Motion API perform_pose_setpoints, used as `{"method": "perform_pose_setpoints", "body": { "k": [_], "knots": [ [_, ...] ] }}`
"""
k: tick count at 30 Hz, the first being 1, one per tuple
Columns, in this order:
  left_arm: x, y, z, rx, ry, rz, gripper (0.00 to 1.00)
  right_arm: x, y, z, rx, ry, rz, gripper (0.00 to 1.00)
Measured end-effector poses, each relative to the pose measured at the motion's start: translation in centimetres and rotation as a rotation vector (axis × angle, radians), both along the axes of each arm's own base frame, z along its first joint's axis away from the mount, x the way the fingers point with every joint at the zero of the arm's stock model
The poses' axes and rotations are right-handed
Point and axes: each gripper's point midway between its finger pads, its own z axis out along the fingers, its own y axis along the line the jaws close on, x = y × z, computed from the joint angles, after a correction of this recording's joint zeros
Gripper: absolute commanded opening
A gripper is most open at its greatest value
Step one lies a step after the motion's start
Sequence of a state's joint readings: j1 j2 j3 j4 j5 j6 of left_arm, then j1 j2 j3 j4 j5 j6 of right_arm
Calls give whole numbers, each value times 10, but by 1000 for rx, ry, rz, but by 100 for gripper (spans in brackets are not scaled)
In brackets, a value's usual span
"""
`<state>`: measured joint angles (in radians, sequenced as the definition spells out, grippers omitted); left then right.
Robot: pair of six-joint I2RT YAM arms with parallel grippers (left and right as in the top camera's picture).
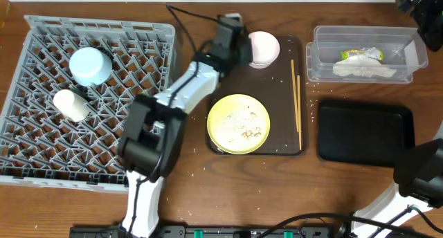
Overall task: Sort waste into correct bins and load items into the dishwasher
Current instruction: 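Move the left gripper to the tray and grasp the pink-white bowl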
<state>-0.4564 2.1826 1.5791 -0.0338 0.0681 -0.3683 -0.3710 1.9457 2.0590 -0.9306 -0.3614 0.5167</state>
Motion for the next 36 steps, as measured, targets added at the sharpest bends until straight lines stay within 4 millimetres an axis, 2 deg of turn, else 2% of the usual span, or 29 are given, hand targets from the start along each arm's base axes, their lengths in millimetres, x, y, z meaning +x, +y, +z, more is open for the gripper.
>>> {"method": "perform_pose_setpoints", "body": {
  "k": [5, 8, 19, 26, 32, 36],
  "knots": [
    [-7, -13, -22, 16, 29, -25, 59, 0, 0, 0, 0, 0, 0, 99],
    [-13, -15, -28, 28, 51, -32, 53, 0, 0, 0, 0, 0, 0, 99],
    [-37, -1, -53, 109, 180, -24, 29, 0, 0, 0, 0, 0, 0, 99],
    [-37, 0, -52, 111, 177, -21, 8, 0, 0, 0, 0, 0, 0, 99],
    [-32, 4, -50, 101, 169, -13, 8, 0, 0, 0, 0, 0, 0, 99],
    [-27, 17, -42, 98, 164, 12, 8, 0, 0, 0, 0, 0, 0, 99]
  ]
}}
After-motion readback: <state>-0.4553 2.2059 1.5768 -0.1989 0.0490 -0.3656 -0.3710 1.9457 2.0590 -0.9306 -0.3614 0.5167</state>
